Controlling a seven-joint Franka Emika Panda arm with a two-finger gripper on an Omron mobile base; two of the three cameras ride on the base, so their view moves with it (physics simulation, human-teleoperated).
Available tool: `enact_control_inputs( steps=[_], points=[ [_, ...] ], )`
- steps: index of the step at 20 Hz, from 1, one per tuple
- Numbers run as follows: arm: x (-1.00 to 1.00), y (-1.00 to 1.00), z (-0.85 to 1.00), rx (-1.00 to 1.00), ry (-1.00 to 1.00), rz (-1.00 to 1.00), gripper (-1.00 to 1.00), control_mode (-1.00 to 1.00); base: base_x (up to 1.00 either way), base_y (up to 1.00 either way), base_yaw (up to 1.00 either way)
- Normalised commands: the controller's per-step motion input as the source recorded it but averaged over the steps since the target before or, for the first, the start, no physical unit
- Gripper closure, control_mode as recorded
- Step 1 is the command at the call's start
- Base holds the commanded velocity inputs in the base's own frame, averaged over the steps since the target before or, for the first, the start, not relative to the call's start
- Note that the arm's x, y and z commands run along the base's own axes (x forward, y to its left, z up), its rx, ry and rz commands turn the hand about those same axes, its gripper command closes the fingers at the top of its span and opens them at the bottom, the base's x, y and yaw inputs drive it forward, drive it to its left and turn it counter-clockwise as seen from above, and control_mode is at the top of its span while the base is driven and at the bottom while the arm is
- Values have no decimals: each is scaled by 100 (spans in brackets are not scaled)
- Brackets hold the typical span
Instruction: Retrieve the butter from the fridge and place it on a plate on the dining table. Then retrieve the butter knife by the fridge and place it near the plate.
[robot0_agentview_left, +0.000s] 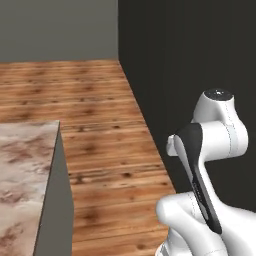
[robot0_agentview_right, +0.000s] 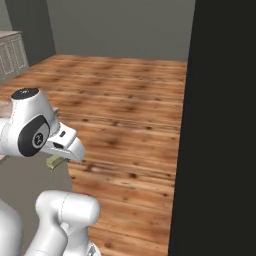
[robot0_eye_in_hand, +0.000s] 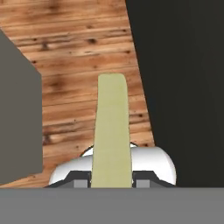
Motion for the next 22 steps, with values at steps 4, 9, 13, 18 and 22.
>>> enact_control_inputs(
  steps=[4,9,13,18,22],
  points=[
    [0,0,0,0,0,0,100,100,100,5,4],
    [0,0,0,0,0,0,100,100,100,0,12],
    [0,0,0,0,0,0,100,100,100,-4,28],
    [0,0,0,0,0,0,100,100,100,-21,49],
    [0,0,0,0,0,0,100,100,100,-23,51]
  ],
)
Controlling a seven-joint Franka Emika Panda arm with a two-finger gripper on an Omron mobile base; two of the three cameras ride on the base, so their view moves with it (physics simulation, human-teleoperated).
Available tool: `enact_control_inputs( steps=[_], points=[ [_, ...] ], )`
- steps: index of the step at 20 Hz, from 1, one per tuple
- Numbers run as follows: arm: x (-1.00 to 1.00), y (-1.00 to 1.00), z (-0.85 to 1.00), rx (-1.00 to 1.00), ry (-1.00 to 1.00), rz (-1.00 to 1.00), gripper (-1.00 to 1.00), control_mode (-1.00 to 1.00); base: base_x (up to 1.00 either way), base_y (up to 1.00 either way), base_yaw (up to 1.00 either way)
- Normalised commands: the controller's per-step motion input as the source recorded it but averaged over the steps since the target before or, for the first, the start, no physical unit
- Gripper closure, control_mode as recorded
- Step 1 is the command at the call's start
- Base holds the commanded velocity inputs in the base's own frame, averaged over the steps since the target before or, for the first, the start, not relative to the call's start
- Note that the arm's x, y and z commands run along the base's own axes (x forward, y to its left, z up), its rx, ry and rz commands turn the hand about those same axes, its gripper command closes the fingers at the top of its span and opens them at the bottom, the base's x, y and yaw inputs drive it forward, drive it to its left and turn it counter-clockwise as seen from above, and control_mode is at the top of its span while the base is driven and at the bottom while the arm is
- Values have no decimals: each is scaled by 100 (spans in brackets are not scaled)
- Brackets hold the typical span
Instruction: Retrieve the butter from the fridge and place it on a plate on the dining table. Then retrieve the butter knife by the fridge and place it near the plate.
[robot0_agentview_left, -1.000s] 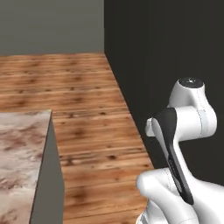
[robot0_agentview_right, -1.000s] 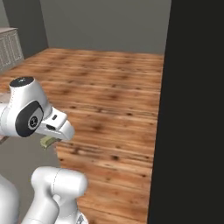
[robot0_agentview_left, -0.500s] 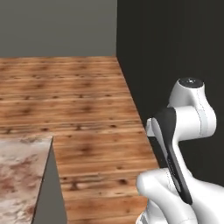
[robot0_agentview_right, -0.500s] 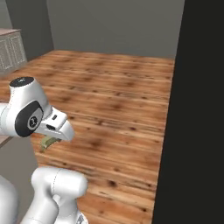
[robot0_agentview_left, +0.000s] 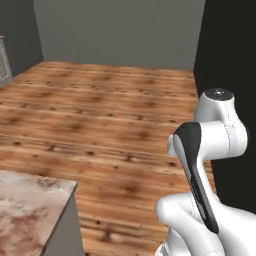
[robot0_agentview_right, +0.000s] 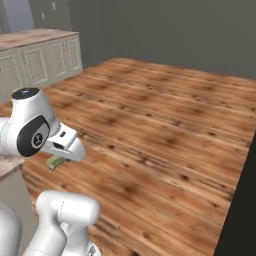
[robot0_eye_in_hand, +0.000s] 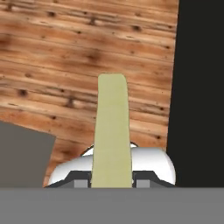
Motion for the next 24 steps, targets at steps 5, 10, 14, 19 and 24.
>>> enact_control_inputs(
  steps=[5,10,14,19,24],
  points=[
    [0,0,0,0,0,0,100,100,98,-41,57],
    [0,0,0,0,0,0,100,100,90,-53,66],
    [0,0,0,0,0,0,100,100,85,-57,66],
    [0,0,0,0,0,0,100,100,80,-66,63],
    [0,0,0,0,0,0,100,100,76,-73,61]
  ],
)
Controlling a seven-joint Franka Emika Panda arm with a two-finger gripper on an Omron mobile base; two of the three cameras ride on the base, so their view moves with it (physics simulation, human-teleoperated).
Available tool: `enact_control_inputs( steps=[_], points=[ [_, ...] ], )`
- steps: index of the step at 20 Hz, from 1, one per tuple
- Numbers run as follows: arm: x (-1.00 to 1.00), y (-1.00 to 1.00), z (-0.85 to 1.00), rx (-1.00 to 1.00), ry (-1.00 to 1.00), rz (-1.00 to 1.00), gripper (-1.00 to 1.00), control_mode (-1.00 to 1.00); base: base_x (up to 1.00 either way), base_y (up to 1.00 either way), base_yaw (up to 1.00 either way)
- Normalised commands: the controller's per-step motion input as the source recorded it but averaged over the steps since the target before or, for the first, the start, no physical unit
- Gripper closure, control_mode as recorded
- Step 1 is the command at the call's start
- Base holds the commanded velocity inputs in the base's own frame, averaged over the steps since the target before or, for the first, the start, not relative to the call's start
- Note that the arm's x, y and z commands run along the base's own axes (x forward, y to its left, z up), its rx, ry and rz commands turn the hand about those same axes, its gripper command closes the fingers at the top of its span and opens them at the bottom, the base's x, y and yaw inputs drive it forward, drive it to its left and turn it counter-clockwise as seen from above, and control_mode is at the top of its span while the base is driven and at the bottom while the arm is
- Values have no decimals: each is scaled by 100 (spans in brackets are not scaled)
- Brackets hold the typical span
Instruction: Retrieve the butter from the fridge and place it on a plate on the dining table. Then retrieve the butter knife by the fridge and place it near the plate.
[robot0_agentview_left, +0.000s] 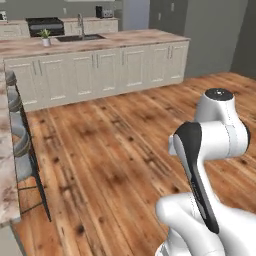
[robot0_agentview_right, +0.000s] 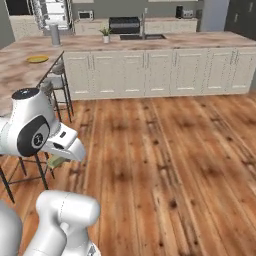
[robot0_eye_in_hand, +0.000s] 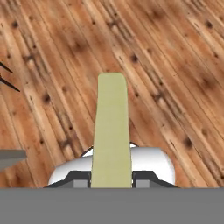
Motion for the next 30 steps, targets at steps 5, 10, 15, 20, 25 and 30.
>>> enact_control_inputs(
  steps=[5,10,15,20,25,30],
  points=[
    [0,0,0,0,0,0,100,100,73,-78,59],
    [0,0,0,0,0,0,100,100,73,-78,56],
    [0,0,0,0,0,0,100,100,69,-64,54],
    [0,0,0,0,0,0,100,100,77,-63,46],
    [0,0,0,0,0,0,100,100,84,-73,42],
    [0,0,0,0,0,0,100,100,65,-84,43]
  ],
)
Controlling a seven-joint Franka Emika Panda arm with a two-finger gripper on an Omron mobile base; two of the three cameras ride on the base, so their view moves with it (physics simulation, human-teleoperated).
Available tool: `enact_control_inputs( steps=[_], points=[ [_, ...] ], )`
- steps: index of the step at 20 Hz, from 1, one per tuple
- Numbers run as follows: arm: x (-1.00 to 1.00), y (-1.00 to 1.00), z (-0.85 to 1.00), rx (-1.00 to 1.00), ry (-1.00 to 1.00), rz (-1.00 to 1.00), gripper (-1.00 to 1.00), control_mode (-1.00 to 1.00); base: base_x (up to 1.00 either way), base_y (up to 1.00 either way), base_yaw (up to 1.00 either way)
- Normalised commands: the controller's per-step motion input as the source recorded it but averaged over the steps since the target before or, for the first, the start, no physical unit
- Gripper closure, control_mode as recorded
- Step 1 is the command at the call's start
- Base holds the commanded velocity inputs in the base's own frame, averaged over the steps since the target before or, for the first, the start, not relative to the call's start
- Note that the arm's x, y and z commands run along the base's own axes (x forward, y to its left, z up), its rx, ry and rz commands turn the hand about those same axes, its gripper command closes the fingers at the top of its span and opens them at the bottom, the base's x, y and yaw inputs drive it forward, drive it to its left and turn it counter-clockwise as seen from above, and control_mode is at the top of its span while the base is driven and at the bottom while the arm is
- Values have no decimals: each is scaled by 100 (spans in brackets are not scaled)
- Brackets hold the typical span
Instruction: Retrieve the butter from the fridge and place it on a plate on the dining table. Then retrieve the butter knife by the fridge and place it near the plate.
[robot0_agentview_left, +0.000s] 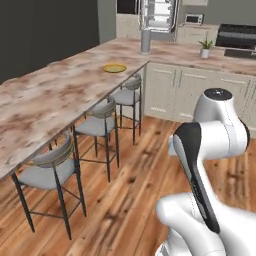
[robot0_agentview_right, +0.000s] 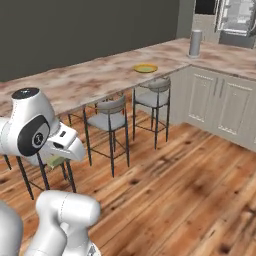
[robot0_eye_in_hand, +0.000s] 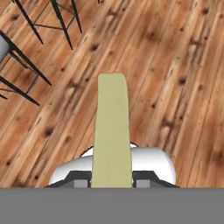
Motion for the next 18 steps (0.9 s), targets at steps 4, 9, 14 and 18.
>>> enact_control_inputs(
  steps=[4,9,14,18],
  points=[
    [0,0,0,0,0,0,100,100,34,-89,48],
    [0,0,0,0,0,0,100,100,29,-98,45],
    [0,0,0,0,0,0,100,100,19,-96,45],
    [0,0,0,0,0,0,100,100,4,-96,46]
  ],
)
